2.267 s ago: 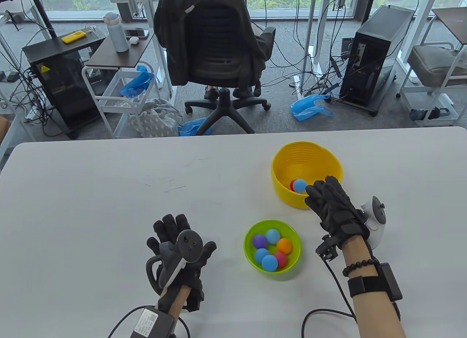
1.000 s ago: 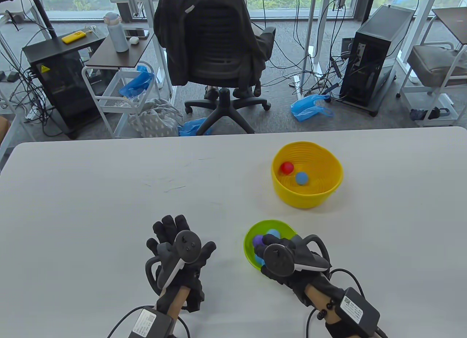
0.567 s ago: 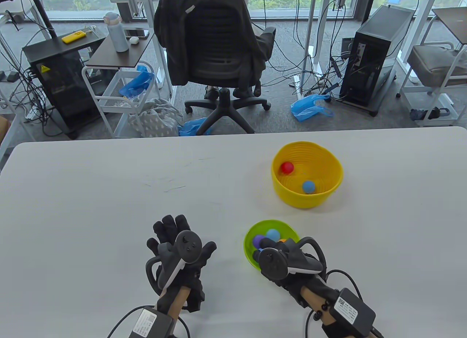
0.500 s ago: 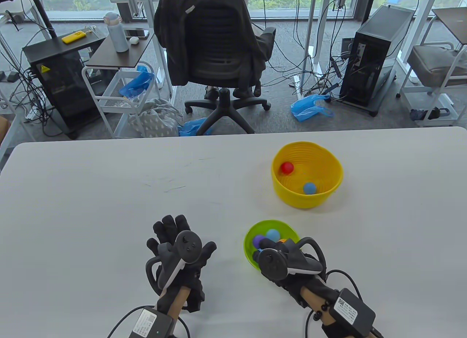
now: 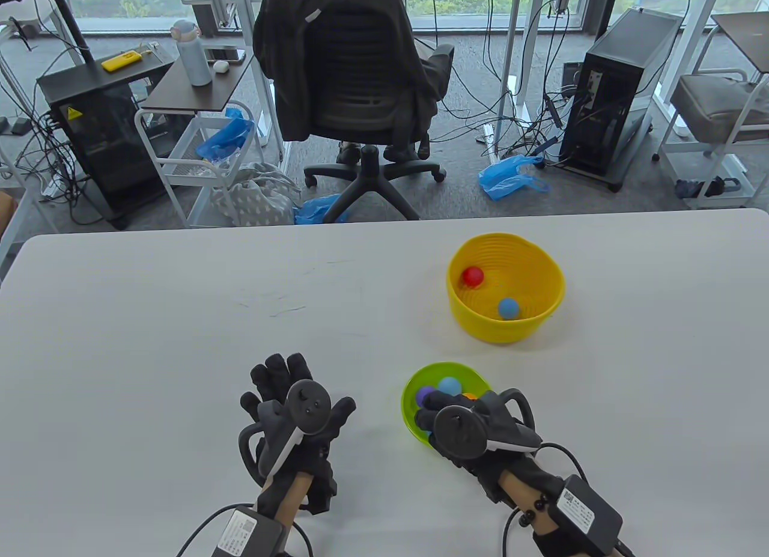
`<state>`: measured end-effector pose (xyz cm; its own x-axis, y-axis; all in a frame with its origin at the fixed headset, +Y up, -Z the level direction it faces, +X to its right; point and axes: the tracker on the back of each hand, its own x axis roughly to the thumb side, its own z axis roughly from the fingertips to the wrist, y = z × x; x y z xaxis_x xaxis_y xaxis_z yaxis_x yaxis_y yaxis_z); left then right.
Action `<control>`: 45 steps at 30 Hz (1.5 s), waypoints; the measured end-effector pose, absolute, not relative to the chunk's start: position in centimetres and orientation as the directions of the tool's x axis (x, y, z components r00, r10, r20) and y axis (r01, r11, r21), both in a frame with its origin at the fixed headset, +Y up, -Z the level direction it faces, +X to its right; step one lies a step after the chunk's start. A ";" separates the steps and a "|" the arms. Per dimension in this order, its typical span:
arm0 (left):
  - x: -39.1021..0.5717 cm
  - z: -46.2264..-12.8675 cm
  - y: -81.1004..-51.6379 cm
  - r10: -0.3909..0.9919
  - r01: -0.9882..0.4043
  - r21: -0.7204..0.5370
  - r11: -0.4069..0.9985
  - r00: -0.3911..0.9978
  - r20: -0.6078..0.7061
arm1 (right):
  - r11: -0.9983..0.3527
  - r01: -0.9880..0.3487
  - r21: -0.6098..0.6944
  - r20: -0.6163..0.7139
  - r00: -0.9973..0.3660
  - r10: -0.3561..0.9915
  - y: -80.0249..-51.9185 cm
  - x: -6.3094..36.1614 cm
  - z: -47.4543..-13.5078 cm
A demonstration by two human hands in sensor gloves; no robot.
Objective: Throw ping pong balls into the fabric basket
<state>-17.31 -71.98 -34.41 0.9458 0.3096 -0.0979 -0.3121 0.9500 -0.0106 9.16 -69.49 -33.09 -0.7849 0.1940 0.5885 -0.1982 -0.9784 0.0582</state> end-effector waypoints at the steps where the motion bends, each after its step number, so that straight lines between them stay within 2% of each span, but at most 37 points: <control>1: -17.3 -34.4 -72.0 0.311 -0.313 -0.011 0.950 0.945 -0.098 | -0.961 -0.269 0.064 0.584 -0.771 0.255 -69.2 9.8 -33.3; 2: -17.3 -34.4 -72.0 0.312 -0.314 -0.012 0.949 0.945 -0.098 | -0.947 -0.312 0.071 0.580 -0.760 0.294 -69.0 10.3 -33.5; 5: -17.3 -34.4 -72.0 0.313 -0.316 -0.010 0.949 0.945 -0.098 | -0.826 -0.548 0.131 0.526 -0.668 0.526 -68.5 12.8 -34.5; 6: -17.4 -34.4 -72.0 0.314 -0.317 -0.011 0.948 0.944 -0.098 | -0.751 -0.641 0.161 0.489 -0.609 0.624 -68.5 13.9 -35.0; 9: -17.4 -34.4 -72.0 0.314 -0.316 -0.012 0.949 0.944 -0.098 | -0.566 -0.799 0.202 0.394 -0.463 0.794 -68.7 16.6 -36.1; 14: -17.4 -34.4 -72.0 0.315 -0.318 -0.016 0.948 0.944 -0.098 | -0.283 -0.935 0.214 0.225 -0.235 0.946 -70.5 20.3 -37.7; 22: -17.4 -34.5 -72.1 0.300 -0.304 -0.021 0.952 0.948 -0.105 | 0.001 -0.989 0.150 0.048 0.009 0.999 -72.4 24.4 -39.9; 25: -17.4 -34.5 -72.1 0.291 -0.295 -0.024 0.955 0.951 -0.108 | 0.142 -0.977 0.159 0.011 0.145 0.989 -72.8 24.9 -40.8; 28: -17.5 -34.6 -72.2 0.286 -0.291 -0.023 0.956 0.951 -0.117 | 0.209 -0.969 0.134 0.003 0.211 0.977 -73.1 25.1 -41.8; 33: -17.6 -34.8 -72.2 0.273 -0.278 -0.025 0.960 0.954 -0.125 | 0.493 -0.840 0.225 -0.025 0.501 0.865 -74.1 25.2 -42.9; 41: -17.5 -34.8 -72.2 0.271 -0.276 -0.025 0.961 0.954 -0.124 | 0.450 -0.885 0.118 0.104 0.462 0.881 -73.2 27.1 -41.5; 45: -17.4 -34.8 -72.3 0.281 -0.285 -0.024 0.958 0.952 -0.120 | 0.337 -0.937 0.089 0.197 0.348 0.916 -71.4 27.4 -40.1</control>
<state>-17.43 -72.27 -34.76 0.9523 0.2806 -0.1203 -0.2853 0.9581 -0.0240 27.41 -71.37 -40.08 0.3481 0.9165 0.1972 -0.9373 0.3370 0.0885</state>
